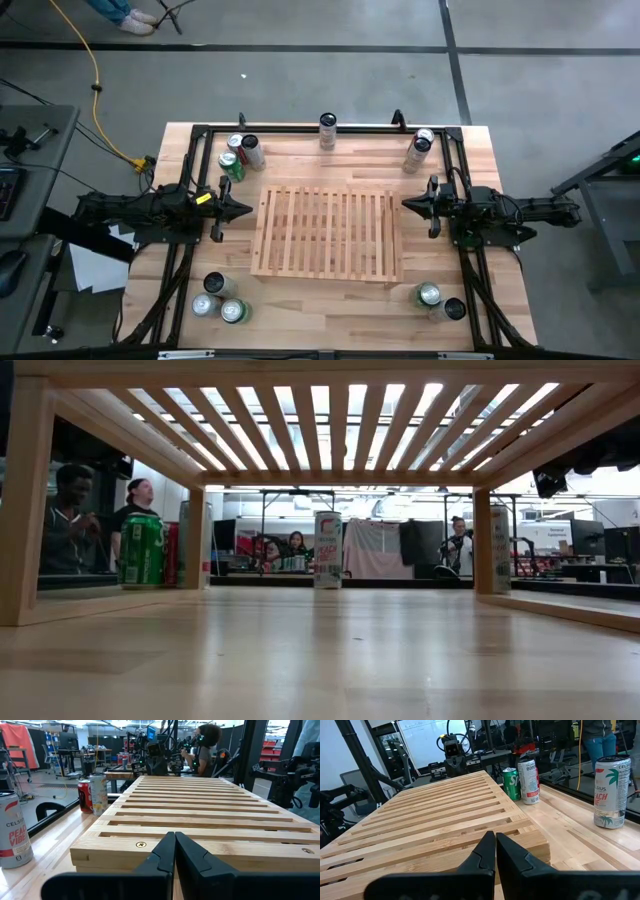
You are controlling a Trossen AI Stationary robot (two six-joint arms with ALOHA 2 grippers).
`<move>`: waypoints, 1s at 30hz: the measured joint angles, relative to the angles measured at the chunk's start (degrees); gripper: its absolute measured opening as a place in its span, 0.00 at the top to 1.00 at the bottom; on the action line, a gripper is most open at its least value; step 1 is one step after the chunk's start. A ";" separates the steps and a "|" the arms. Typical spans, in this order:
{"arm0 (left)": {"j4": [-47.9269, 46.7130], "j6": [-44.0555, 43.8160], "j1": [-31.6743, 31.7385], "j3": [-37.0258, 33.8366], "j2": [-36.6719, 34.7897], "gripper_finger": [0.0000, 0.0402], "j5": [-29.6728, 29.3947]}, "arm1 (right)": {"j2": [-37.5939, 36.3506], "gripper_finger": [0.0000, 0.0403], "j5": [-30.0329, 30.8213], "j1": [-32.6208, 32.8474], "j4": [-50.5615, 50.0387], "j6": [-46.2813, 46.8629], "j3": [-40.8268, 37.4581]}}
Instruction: Place canned beverage on shelf
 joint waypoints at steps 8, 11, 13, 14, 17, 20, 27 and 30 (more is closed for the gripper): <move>0.00 0.00 0.00 0.00 0.01 0.99 -0.01 | 0.02 1.00 -0.02 -0.02 0.00 0.00 0.00; -0.01 0.00 0.01 0.00 0.01 0.99 0.01 | 0.02 1.00 0.00 -0.01 0.00 -0.01 0.02; -0.02 -0.02 0.00 0.00 0.00 0.99 -0.01 | 0.02 1.00 0.00 -0.02 0.00 -0.01 0.02; -0.01 0.00 0.01 -0.01 0.00 0.99 0.00 | 0.02 1.00 -0.01 -0.01 0.00 0.00 0.02; -0.01 0.00 0.02 -0.01 0.01 0.99 0.00 | 0.00 1.00 0.00 -0.02 0.00 0.00 0.00; 0.00 0.00 0.00 -0.02 0.00 0.99 0.01 | 0.02 1.00 -0.02 -0.02 0.00 -0.02 0.02; 2.68 -1.96 0.00 -0.05 0.03 0.99 0.02 | 0.01 1.00 -0.01 -0.01 0.00 0.00 0.01; 11.37 -14.07 -0.11 -0.04 0.04 0.99 0.67 | 0.01 1.00 -0.01 -0.02 0.00 -0.01 0.01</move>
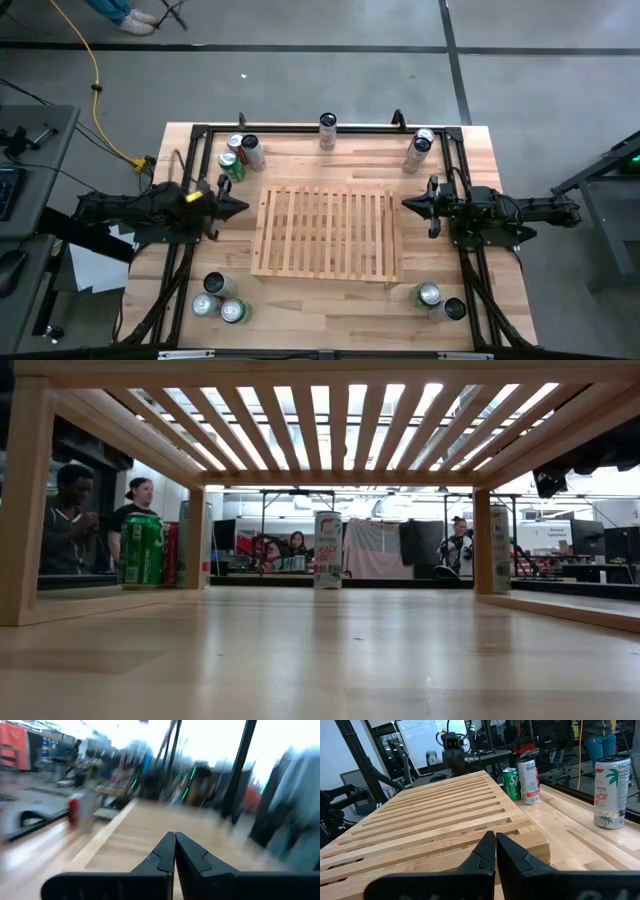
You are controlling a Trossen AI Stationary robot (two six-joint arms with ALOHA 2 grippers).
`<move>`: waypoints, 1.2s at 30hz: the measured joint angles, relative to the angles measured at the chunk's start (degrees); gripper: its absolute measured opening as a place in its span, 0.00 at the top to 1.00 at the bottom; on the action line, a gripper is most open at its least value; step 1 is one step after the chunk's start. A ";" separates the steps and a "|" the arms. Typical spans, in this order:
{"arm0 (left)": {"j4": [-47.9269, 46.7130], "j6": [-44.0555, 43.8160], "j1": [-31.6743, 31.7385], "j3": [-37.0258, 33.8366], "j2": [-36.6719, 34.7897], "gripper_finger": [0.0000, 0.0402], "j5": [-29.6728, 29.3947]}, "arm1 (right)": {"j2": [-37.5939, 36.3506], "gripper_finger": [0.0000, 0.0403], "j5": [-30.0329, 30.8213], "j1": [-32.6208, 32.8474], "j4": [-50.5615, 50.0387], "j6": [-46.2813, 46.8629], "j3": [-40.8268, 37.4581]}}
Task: Place canned beverage on shelf
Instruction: Put the top left white pink soda can on the shelf
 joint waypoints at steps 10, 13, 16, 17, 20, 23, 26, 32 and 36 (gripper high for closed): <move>16.96 -18.85 0.09 3.85 2.69 0.98 -14.68 | 0.02 1.00 0.00 0.00 0.00 0.01 0.01; 4.83 -19.26 0.13 11.76 9.11 0.92 -14.53 | -0.01 1.00 -0.01 0.00 0.00 0.01 0.02; -8.67 -16.41 1.35 21.81 17.40 0.82 -16.73 | 0.00 1.00 -0.01 0.00 0.00 0.01 0.02; -13.09 -15.10 2.21 25.40 20.19 0.78 -18.00 | 0.01 1.00 0.01 0.00 0.00 0.00 0.01; -25.45 -11.89 5.99 35.47 28.26 0.65 -22.22 | 0.02 1.00 0.00 0.00 0.00 0.01 -0.01; -36.02 -10.58 11.65 43.56 35.88 0.52 -25.61 | -0.01 1.00 0.01 0.00 0.00 0.01 0.02; -42.51 -11.80 18.43 48.71 42.81 0.41 -25.73 | 0.00 1.00 0.01 0.00 0.00 0.01 0.00; -47.35 -16.38 31.77 52.97 56.26 0.27 -18.76 | -0.01 1.00 0.01 0.01 0.00 0.01 -0.01; -50.54 -20.17 37.28 55.99 63.45 0.25 -14.82 | 0.01 1.00 0.01 0.00 0.00 0.01 0.00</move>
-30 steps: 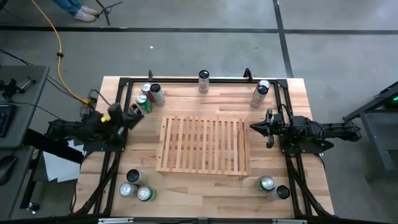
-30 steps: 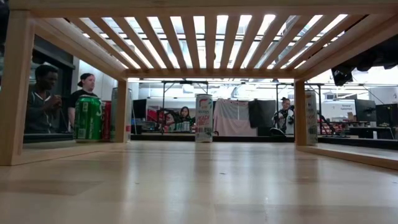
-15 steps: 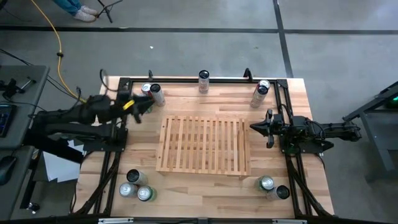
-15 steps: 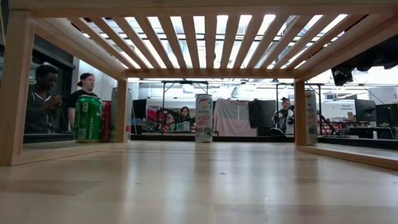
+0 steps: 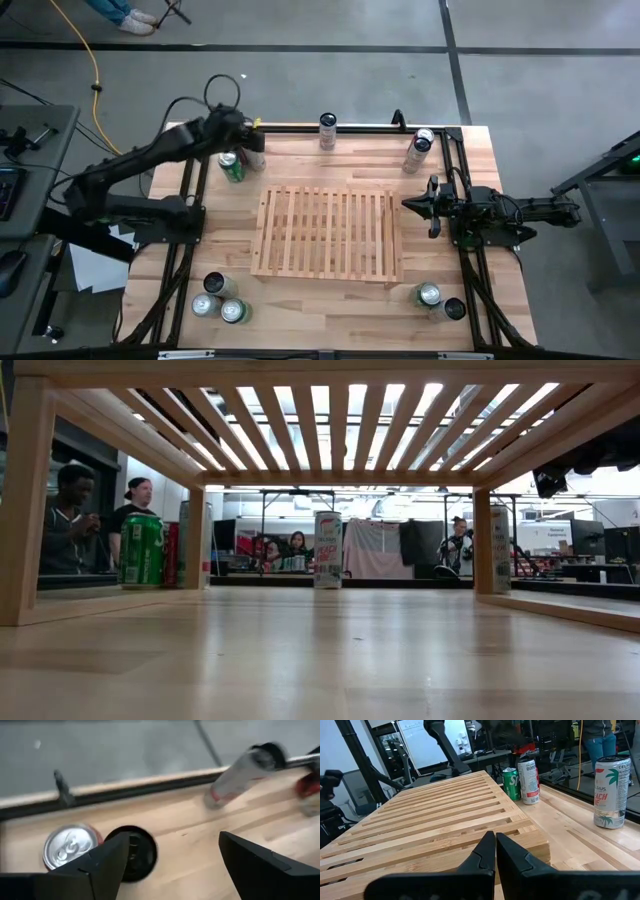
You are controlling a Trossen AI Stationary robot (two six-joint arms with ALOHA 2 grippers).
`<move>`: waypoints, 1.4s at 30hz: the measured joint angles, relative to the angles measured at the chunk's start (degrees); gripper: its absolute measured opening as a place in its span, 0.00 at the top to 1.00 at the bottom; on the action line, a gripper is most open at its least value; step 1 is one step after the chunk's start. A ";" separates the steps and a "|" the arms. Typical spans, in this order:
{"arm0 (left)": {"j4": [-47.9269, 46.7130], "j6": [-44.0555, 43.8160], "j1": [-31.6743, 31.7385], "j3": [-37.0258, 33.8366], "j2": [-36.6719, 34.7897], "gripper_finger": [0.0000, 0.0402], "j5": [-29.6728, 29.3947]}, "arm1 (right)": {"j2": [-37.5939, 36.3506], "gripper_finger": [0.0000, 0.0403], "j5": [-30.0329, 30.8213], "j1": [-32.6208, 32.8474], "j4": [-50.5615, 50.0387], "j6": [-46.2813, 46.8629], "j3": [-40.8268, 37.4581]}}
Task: Place canned beverage on shelf
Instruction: Put the top left white pink soda can on the shelf
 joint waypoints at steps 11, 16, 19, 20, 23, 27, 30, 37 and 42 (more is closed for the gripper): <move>-6.65 5.79 4.26 5.89 8.52 0.26 0.12 | -0.01 1.00 0.00 0.02 0.00 -0.02 0.02; -11.45 5.39 6.17 5.89 8.64 0.26 -1.89 | 0.00 1.00 0.00 0.01 0.00 -0.01 0.00; -10.81 4.59 6.88 5.89 8.64 0.26 -0.65 | -0.02 1.00 0.00 0.02 0.00 0.00 0.02; -10.65 4.60 7.12 5.89 8.64 0.26 0.09 | -0.01 1.00 -0.02 0.00 0.00 0.00 0.02; -9.61 4.45 7.25 5.89 8.64 0.26 2.12 | -0.02 1.00 0.00 0.01 0.00 -0.01 0.02; -7.87 4.29 7.22 5.89 8.64 0.26 3.79 | 0.00 1.00 0.00 0.00 0.00 0.00 0.00; -7.88 5.14 7.22 5.89 8.64 0.26 3.83 | -0.01 1.00 0.00 0.01 0.00 0.00 0.00; -8.08 1.56 6.98 5.89 8.64 0.26 4.34 | -0.02 1.00 -0.01 0.00 0.00 0.00 0.00; -7.98 7.33 7.00 5.89 8.64 0.26 4.37 | -0.02 1.00 0.00 0.02 0.00 0.00 0.02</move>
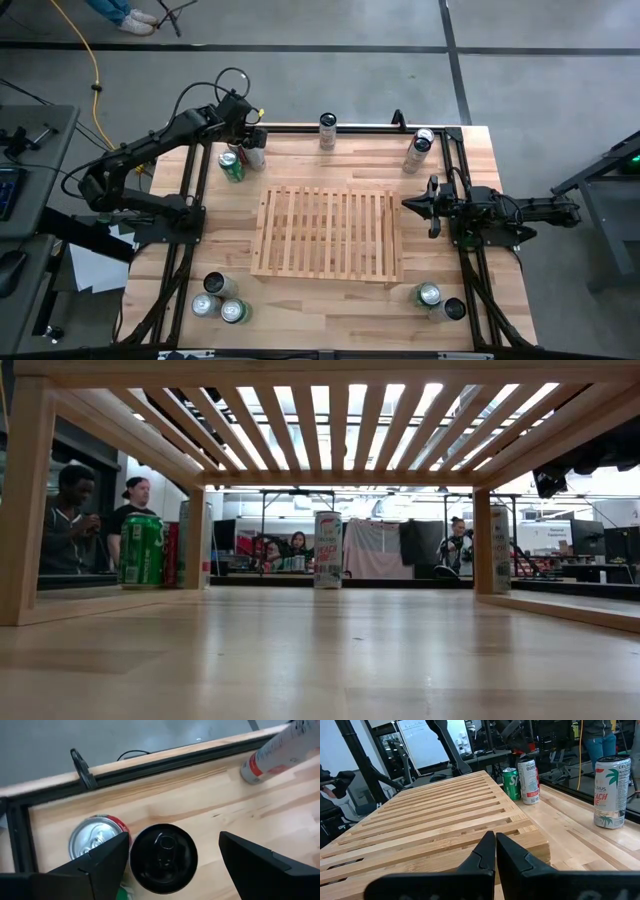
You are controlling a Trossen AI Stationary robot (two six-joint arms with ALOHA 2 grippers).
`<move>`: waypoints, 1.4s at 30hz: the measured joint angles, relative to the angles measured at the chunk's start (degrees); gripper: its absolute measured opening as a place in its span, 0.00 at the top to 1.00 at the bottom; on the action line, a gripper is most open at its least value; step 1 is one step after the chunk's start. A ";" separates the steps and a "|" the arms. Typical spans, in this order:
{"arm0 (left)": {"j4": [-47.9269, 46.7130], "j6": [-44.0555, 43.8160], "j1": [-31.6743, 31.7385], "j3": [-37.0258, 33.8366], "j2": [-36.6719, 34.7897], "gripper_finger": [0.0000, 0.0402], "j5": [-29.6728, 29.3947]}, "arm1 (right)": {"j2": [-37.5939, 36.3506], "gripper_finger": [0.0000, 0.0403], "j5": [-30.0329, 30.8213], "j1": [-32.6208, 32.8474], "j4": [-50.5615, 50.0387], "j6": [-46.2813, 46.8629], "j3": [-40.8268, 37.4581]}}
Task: Place canned beverage on shelf
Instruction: Put the top left white pink soda can on the shelf
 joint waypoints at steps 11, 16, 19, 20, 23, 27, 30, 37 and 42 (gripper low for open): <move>-0.02 0.40 0.09 0.00 0.00 0.19 -0.14 | 0.00 1.00 -0.02 -0.02 0.00 0.00 0.00; -0.28 1.79 0.04 0.00 0.00 0.13 -0.03 | 0.02 1.00 -0.02 -0.01 0.00 -0.02 0.00; -1.68 -1.28 -0.02 -0.02 0.00 0.13 0.31 | 0.01 1.00 0.00 -0.02 0.00 -0.01 0.00; -2.14 -1.55 -0.02 -0.06 0.00 0.13 0.08 | 0.02 1.00 0.00 0.00 0.00 0.00 0.00; -1.97 -4.70 -0.02 -0.71 -0.04 0.13 -2.73 | 0.02 1.00 -0.01 0.00 0.00 0.00 0.00; -2.28 -8.22 0.00 -2.21 0.00 0.13 -3.53 | 0.02 1.00 0.00 -0.02 0.00 0.00 -0.02; -2.04 -8.80 0.00 -3.39 -0.02 0.13 -3.26 | 0.00 1.00 0.00 -0.02 0.00 0.00 0.00; -0.87 -7.75 -0.14 -4.67 -0.11 0.13 -1.99 | 0.00 1.00 0.00 -0.01 0.00 0.00 -0.01; 1.66 -5.59 -0.67 -4.81 -0.15 0.13 -1.92 | 0.01 1.00 -0.01 -0.02 0.00 0.00 -0.02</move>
